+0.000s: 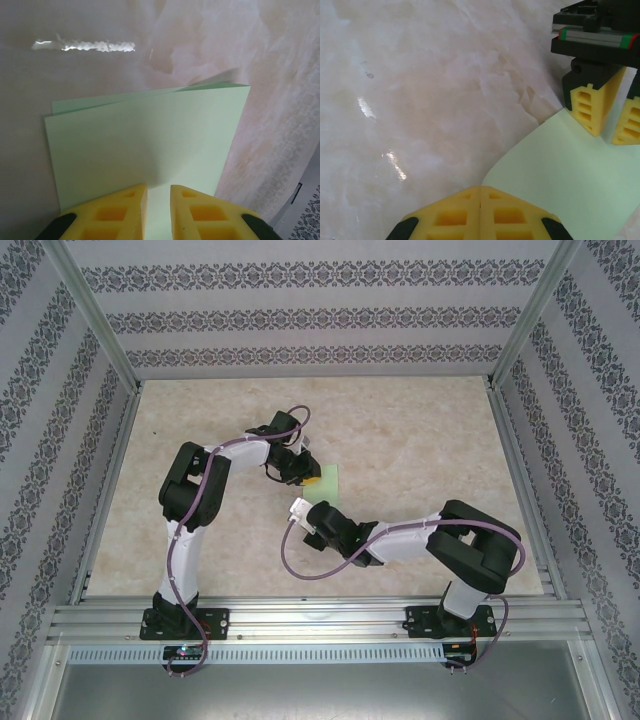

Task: Fold a paper plane with a square sheet of paper (fold left side to right side)
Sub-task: Third fold the triangle at the center of the table.

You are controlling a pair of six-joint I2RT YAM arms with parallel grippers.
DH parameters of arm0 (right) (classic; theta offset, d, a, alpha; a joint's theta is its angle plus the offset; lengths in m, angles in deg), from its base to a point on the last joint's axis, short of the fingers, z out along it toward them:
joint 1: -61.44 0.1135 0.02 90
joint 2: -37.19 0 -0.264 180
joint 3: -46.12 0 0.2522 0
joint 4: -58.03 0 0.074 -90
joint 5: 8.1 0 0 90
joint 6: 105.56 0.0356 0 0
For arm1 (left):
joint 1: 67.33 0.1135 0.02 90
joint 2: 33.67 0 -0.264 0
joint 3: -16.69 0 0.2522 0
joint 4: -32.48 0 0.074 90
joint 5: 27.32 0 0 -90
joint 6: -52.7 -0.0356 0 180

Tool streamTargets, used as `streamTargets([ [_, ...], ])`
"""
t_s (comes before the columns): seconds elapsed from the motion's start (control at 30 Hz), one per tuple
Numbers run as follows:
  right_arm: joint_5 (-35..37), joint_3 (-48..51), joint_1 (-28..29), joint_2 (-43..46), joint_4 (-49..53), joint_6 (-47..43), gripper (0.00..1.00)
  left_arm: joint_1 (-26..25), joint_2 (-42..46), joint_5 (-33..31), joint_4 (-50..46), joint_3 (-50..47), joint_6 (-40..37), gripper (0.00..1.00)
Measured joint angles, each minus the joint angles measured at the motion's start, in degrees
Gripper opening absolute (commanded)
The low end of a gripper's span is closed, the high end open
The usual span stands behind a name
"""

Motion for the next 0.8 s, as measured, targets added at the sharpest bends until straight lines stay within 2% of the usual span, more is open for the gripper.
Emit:
streamTargets([
  [0.37, -10.14, -2.08, -4.07, 0.0, 3.93, 3.63, 0.0, 0.0, -0.52, -0.26, -0.79, 0.57, -0.96, 0.18],
  [0.53, -12.61, -2.25, -5.84, 0.0, 4.5, 5.4, 0.0, 0.0, -0.52, -0.42, -0.92, 0.57, -1.62, 0.18],
  [0.8, -18.99, -2.25, -11.26, 0.0, 5.03, 8.81, 0.0, 0.0, -0.55, -0.48, -0.96, 0.57, -1.99, 0.17],
])
